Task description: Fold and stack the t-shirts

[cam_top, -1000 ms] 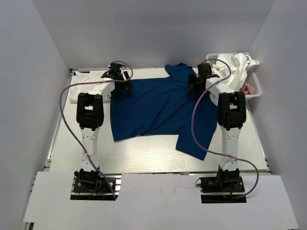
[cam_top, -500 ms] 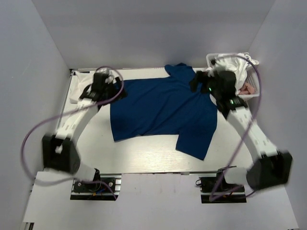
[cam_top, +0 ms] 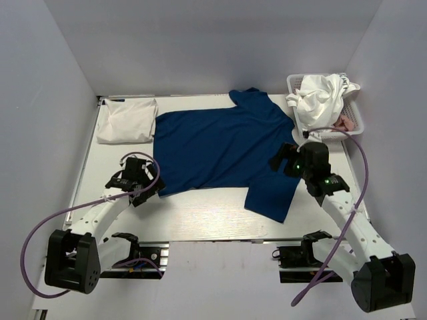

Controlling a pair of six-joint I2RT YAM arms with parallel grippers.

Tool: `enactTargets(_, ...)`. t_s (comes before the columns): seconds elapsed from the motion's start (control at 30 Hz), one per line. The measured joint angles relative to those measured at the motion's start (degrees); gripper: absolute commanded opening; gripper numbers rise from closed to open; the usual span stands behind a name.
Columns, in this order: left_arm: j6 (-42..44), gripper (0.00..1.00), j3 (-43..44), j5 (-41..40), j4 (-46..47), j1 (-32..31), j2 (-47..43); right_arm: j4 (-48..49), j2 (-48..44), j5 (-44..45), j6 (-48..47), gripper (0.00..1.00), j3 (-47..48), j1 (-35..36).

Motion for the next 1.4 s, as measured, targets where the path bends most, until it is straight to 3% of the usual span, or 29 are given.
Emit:
enactTargets(0.07, -0.46, 0.91, -0.9, 0.35, 1.27, 0.02, 0.92, -3.37, -1.86, 1.03, 0.87, 0.9, -2.69, 0.02)
enactTargets(0.13, -0.87, 0.8, -0.9, 0.87, 4.13, 0.04, 2.89, -7.04, -2.45, 1.79, 1.18, 0.9, -4.09, 0.09)
enactTargets(0.17, -1.09, 0.63, -0.9, 1.11, 5.6, 0.04, 5.11, -8.55, -2.43, 2.05, 1.29, 0.9, -4.42, 0.09)
enactTargets(0.3, -1.22, 0.21, -0.09, 3.34, 10.29, 0.17, 11.26, -11.72, -2.29, 2.08, 1.53, 0.9, -5.6, 0.26)
enactTargets(0.33, -1.09, 0.0, 0.0, 4.11, 11.52, 0.15, 12.41, -12.5, -2.16, 2.08, 1.73, 0.9, -5.84, 0.37)
enactTargets(0.57, -0.76, 0.0, -0.63, 6.6, 14.75, 0.15, 13.16, -20.02, -1.66, 3.74, 3.8, 0.9, -6.43, 3.08)
enactTargets(0.73, -0.81, 0.0, 0.57, 4.94, 10.8, 0.15, 11.32, -23.19, 0.0, 3.43, 6.08, 0.9, -6.99, 6.8)
enactTargets(0.97, -1.09, 0.0, 5.38, 2.49, 5.31, 0.15, 6.62, -25.05, 9.44, 3.85, 9.09, 0.86, -8.13, 13.73)
enactTargets(1.1, -1.57, 0.0, 5.75, 1.2, 3.23, 0.15, 5.03, -25.88, 13.53, 5.95, 11.15, 0.61, -7.21, 15.34)
enactTargets(1.13, -1.73, 0.0, 5.75, 0.85, 2.71, 0.15, 4.98, -25.97, 13.86, 6.36, 11.69, 0.43, -7.15, 15.43)
enactTargets(1.2, -1.92, 0.0, 5.75, 0.52, 1.77, 0.15, 4.98, -26.34, 14.16, 7.17, 12.92, 0.19, -7.15, 15.5)
enactTargets(1.23, -1.95, 0.0, 5.75, 0.42, 1.44, 0.15, 4.98, -26.29, 14.05, 7.04, 13.77, 0.0, -7.21, 15.5)
enactTargets(1.4, -2.56, 0.0, 5.75, -0.94, -0.17, 0.15, 4.94, -28.68, 10.19, 6.97, 17.79, 0.0, -7.34, 15.5)
